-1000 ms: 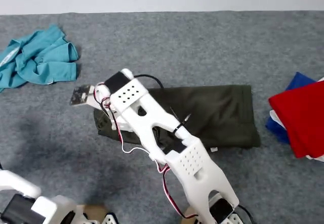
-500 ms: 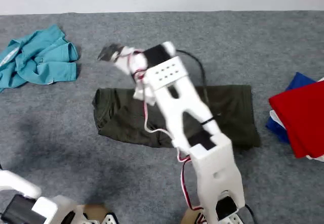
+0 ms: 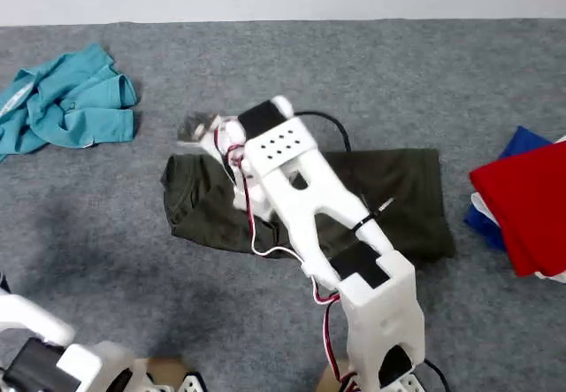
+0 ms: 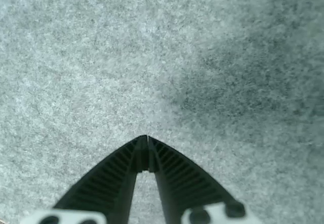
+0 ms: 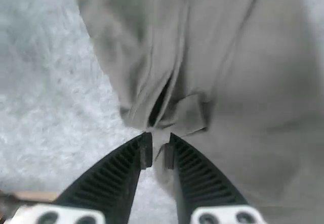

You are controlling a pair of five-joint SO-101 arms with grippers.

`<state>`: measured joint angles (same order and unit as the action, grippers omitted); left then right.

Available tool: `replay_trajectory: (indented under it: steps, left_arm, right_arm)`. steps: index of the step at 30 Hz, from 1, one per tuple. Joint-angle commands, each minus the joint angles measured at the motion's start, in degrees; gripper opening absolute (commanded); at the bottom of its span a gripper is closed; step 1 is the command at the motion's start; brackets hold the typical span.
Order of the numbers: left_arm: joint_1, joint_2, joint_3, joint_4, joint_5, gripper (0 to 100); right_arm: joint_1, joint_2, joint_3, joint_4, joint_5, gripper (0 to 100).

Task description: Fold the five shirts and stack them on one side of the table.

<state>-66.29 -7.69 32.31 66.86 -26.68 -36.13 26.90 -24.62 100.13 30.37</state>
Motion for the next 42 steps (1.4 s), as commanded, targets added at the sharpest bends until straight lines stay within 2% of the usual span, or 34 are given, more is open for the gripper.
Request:
replay_trajectory:
  steps: [1,10,25,31,38,42]
  left_arm:
    - [0.35,-2.37,-1.71,0.70,0.00,0]
    - [0.35,-2.37,-1.89,0.70,0.00,0]
    - [0.35,-2.81,-1.71,0.79,0.00,0]
    - [0.44,-2.81,-1.89,4.66,0.00,0]
    - [0.26,-2.81,-1.89,9.58,0.00,0]
    - [0.00,-2.81,-1.98,12.22,0.00,0]
  right_arm:
    - [-0.22,-4.18,5.10,-1.98,-0.44,6.5]
    - [1.98,-4.18,21.01,-15.96,-0.26,6.5]
    - [2.59,-19.65,13.54,-5.32,-0.53,6.4]
    - [12.09,-22.55,13.36,-5.76,-1.58,6.1]
    - [28.53,-22.20,11.34,-8.75,-19.78,6.0]
    - [34.86,-22.02,11.34,-10.51,-17.41,5.1]
